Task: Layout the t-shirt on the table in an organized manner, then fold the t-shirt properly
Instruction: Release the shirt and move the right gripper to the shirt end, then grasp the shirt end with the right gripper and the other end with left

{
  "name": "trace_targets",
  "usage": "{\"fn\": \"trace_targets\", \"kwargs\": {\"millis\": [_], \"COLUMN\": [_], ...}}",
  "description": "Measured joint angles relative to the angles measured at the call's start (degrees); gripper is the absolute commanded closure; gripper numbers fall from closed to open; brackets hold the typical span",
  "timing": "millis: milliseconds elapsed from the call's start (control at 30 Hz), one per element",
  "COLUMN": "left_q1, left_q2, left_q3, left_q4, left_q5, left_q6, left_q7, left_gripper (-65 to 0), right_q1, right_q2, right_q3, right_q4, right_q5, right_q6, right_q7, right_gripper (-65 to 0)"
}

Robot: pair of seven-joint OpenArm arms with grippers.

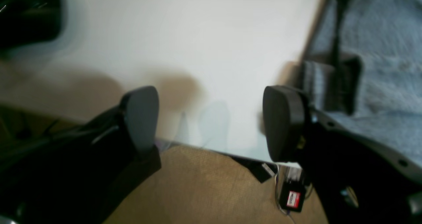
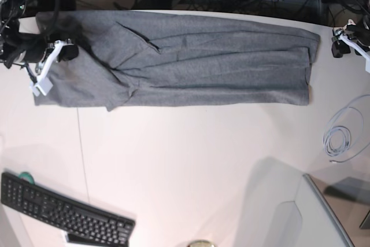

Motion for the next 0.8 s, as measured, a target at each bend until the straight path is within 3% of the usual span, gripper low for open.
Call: {"fn": "trace_targets", "kwargs": {"millis": [433,500,600,667,800], "left_q1": [-0.13,-0.15,-0.13,0.02,1.33], "left_q2": [0.35,0.31,0.44,0.52,0.85], "left_q3": [2.67,2.67,2.67,2.64,2.67], "left_q4": [0.00,0.00,0.17,0.83,5.86], "left_q5": [-0.24,-0.22,-0.22,-0.44,-0.63], "left_q6": [-0.04,-0.04,-0.04,-0.04,-0.02], "left_q7": [-0.07,-0.07,-0.09,0.02,0.07], "left_gripper": [-47.2,-47.2,-47.2,-47.1,-47.1], "right_q1": [-2.75,-2.71,-2.36,-1.51,-1.29], "right_q2": [-0.04,-0.02,0.15,0.15,0.48], "right_q3": [-0.07,-0.07,-0.07,0.24,0.85], "right_q4": [-0.24,-0.24,-1.14,-1.66,2.86], "right_q5": [0.02,0.00,-0.11,-0.74,-0.20], "right_q6": [0.02,-0.04,-0.15,-0.57,-3.08], "right_q7": [-0.20,-0.17,-3.52,-6.58,-7.04], "right_gripper": [-1.1,-6.0,-23.4,-31.2,-30.0]}}
